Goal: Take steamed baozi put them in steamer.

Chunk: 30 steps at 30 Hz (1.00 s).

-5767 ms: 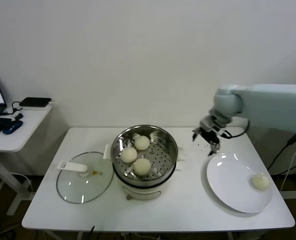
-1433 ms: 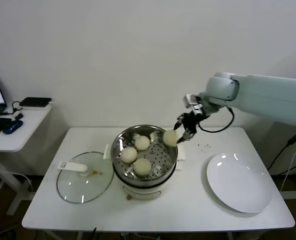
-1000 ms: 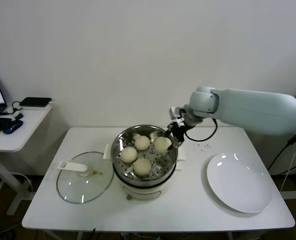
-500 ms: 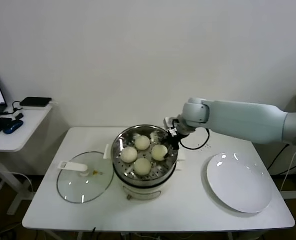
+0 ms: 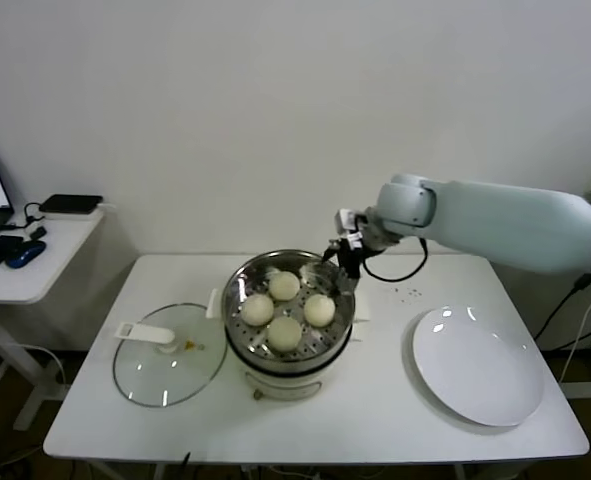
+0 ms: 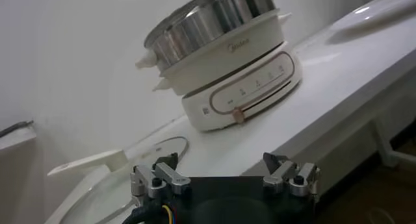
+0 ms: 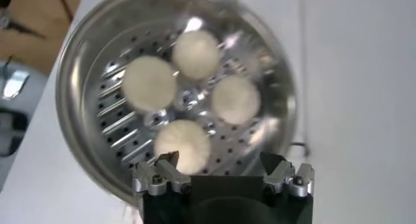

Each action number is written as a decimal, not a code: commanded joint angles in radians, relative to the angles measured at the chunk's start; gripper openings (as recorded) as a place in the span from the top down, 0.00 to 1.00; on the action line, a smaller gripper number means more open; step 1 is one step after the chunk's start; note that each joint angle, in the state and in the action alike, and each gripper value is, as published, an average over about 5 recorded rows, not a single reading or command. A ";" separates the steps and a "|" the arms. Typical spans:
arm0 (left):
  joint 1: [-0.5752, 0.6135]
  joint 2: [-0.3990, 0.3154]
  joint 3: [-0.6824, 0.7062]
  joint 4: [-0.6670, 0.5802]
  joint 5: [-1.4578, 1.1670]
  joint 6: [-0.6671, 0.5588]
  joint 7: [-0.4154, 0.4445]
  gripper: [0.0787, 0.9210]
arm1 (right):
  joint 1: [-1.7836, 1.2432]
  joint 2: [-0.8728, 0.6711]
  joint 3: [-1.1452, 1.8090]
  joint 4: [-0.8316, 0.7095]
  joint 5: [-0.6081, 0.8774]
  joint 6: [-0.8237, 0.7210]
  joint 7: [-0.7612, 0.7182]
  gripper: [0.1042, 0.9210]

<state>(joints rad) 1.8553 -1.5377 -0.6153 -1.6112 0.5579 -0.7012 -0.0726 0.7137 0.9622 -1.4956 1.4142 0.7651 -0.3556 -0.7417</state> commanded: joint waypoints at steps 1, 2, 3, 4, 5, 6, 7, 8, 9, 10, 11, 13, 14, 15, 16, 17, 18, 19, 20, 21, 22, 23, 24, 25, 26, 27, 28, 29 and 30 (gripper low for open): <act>-0.005 -0.001 0.002 -0.015 -0.019 0.026 -0.011 0.12 | -0.024 -0.224 0.189 0.133 0.125 -0.007 0.352 0.12; -0.006 -0.001 0.003 -0.019 -0.027 0.034 -0.014 0.12 | -0.072 -0.258 0.241 0.158 0.118 -0.015 0.398 0.12; -0.006 -0.002 0.004 -0.022 -0.034 0.040 -0.015 0.12 | -0.121 -0.288 0.292 0.181 0.111 -0.022 0.438 0.12; -0.006 -0.002 0.004 -0.026 -0.039 0.046 -0.016 0.12 | -0.180 -0.320 0.352 0.204 0.100 -0.027 0.477 0.12; -0.007 -0.002 0.003 -0.028 -0.043 0.047 -0.016 0.12 | -0.247 -0.348 0.416 0.226 0.087 -0.030 0.513 0.12; -0.007 -0.001 0.003 -0.030 -0.045 0.047 -0.016 0.12 | -0.317 -0.374 0.480 0.245 0.074 -0.033 0.547 0.12; -0.006 0.000 0.002 -0.031 -0.047 0.047 -0.016 0.12 | -0.393 -0.396 0.552 0.263 0.062 -0.029 0.585 0.12; -0.006 0.001 0.001 -0.032 -0.049 0.046 -0.016 0.12 | -0.483 -0.419 0.635 0.286 0.055 -0.020 0.629 0.12; -0.005 0.002 0.000 -0.032 -0.051 0.045 -0.016 0.12 | -0.565 -0.440 0.712 0.307 0.053 -0.007 0.669 0.12; -0.004 0.002 0.000 -0.030 -0.052 0.044 -0.016 0.12 | -0.647 -0.459 0.785 0.331 0.054 0.008 0.708 0.12; -0.004 0.003 0.000 -0.029 -0.053 0.042 -0.017 0.12 | -0.737 -0.483 0.867 0.358 0.056 0.030 0.744 0.12; -0.003 0.002 0.001 -0.025 -0.053 0.038 -0.017 0.12 | -0.909 -0.523 1.006 0.410 0.053 0.075 0.783 0.12; -0.003 0.000 0.002 -0.023 -0.053 0.037 -0.017 0.12 | -0.994 -0.539 1.073 0.435 0.041 0.095 0.795 0.12; -0.004 -0.001 0.002 -0.022 -0.053 0.036 -0.017 0.12 | -1.073 -0.553 1.135 0.460 0.029 0.114 0.805 0.12; -0.005 -0.003 0.003 -0.021 -0.052 0.035 -0.017 0.12 | -1.144 -0.561 1.185 0.484 0.017 0.128 0.815 0.12; -0.006 -0.005 0.003 -0.020 -0.052 0.034 -0.018 0.12 | -1.210 -0.566 1.237 0.504 0.005 0.137 0.827 0.12; -0.006 -0.006 0.004 -0.020 -0.051 0.033 -0.018 0.12 | -1.276 -0.565 1.287 0.523 -0.006 0.146 0.836 0.12; -0.006 -0.008 0.005 -0.021 -0.051 0.032 -0.018 0.12 | -1.348 -0.557 1.347 0.541 -0.016 0.157 0.842 0.12; -0.006 -0.009 0.006 -0.023 -0.051 0.031 -0.018 0.12 | -1.428 -0.542 1.412 0.555 -0.033 0.170 0.846 0.12; -0.005 -0.010 0.006 -0.024 -0.051 0.031 -0.018 0.12 | -1.510 -0.519 1.486 0.568 -0.055 0.183 0.847 0.12; -0.005 -0.011 0.007 -0.025 -0.051 0.030 -0.019 0.12 | -1.590 -0.495 1.556 0.579 -0.083 0.196 0.845 0.12; -0.004 -0.012 0.007 -0.025 -0.050 0.029 -0.020 0.12 | -1.674 -0.465 1.624 0.587 -0.115 0.217 0.844 0.12; -0.003 -0.013 0.006 -0.024 -0.050 0.027 -0.021 0.12 | -1.760 -0.430 1.689 0.595 -0.149 0.243 0.840 0.12; -0.002 -0.013 0.006 -0.024 -0.050 0.025 -0.022 0.12 | -1.835 -0.396 1.750 0.600 -0.177 0.268 0.833 0.12; -0.002 -0.014 0.006 -0.024 -0.050 0.024 -0.023 0.12 | -1.910 -0.359 1.803 0.603 -0.202 0.299 0.822 0.12; -0.001 -0.014 0.006 -0.024 -0.050 0.023 -0.024 0.12 | -1.985 -0.314 1.861 0.605 -0.222 0.335 0.809 0.12; -0.001 -0.014 0.005 -0.024 -0.050 0.023 -0.024 0.12 | -2.045 -0.272 1.905 0.606 -0.235 0.365 0.797 0.12; -0.001 -0.014 0.005 -0.023 -0.050 0.023 -0.024 0.12 | -2.098 -0.236 1.940 0.605 -0.243 0.393 0.786 0.12; -0.001 -0.015 0.006 -0.024 -0.050 0.023 -0.025 0.12 | -2.153 -0.193 1.973 0.603 -0.250 0.422 0.773 0.12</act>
<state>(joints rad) 1.8534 -1.5502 -0.6101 -1.6349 0.5106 -0.6775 -0.0949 -0.5471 0.5496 -0.2188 1.8958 0.6941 -0.1812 -0.0107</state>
